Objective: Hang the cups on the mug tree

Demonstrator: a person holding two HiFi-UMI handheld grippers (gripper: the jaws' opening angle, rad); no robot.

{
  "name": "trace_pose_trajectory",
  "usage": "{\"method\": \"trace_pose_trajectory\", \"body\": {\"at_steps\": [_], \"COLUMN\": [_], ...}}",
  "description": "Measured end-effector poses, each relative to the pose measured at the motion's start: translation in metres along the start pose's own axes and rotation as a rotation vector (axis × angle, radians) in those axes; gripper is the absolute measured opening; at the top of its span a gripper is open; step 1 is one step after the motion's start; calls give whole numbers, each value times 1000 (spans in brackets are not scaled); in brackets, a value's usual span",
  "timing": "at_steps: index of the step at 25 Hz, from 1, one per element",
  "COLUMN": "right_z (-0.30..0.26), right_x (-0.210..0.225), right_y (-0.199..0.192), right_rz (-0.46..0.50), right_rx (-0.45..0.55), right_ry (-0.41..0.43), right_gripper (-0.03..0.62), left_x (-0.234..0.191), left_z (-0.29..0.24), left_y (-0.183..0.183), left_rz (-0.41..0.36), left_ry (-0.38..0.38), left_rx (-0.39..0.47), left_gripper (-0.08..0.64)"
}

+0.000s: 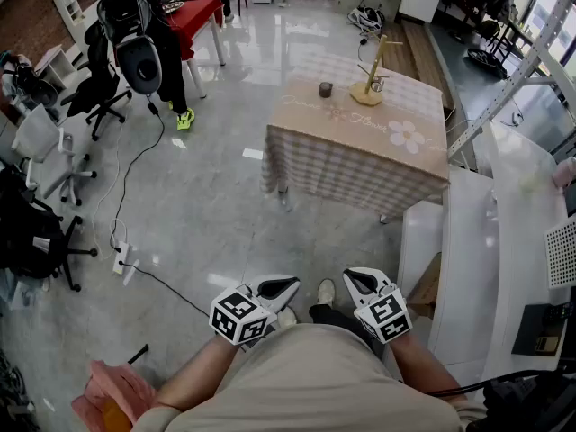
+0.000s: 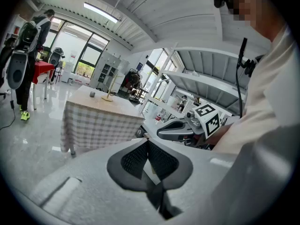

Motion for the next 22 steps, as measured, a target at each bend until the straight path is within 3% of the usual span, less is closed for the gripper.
{"method": "trace_pose_trajectory", "body": {"at_steps": [8, 14, 22], "right_z": [3, 5, -14], "right_x": [4, 11, 48], "right_y": [-3, -8, -18], "right_rz": [-6, -132, -175], "right_rx": [-4, 18, 17], "right_ry": [-17, -25, -24], "right_gripper": [12, 15, 30], "left_x": [1, 0, -17], "left_z": [-5, -12, -43], "left_y": [1, -1, 20], "left_rz": [-14, -22, -25], "left_ry": [-12, -34, -32], "left_rx": [-6, -27, -50], "left_gripper": [8, 8, 8]}}
Point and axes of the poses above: the fingertips, and each gripper's own axes: z backward along the fingers, x to its right, y out of its top, the point moved 2 cm from there along z, backward along the fingers, and after that the axes turned 15 degrees about z, right-handed, at the moved point
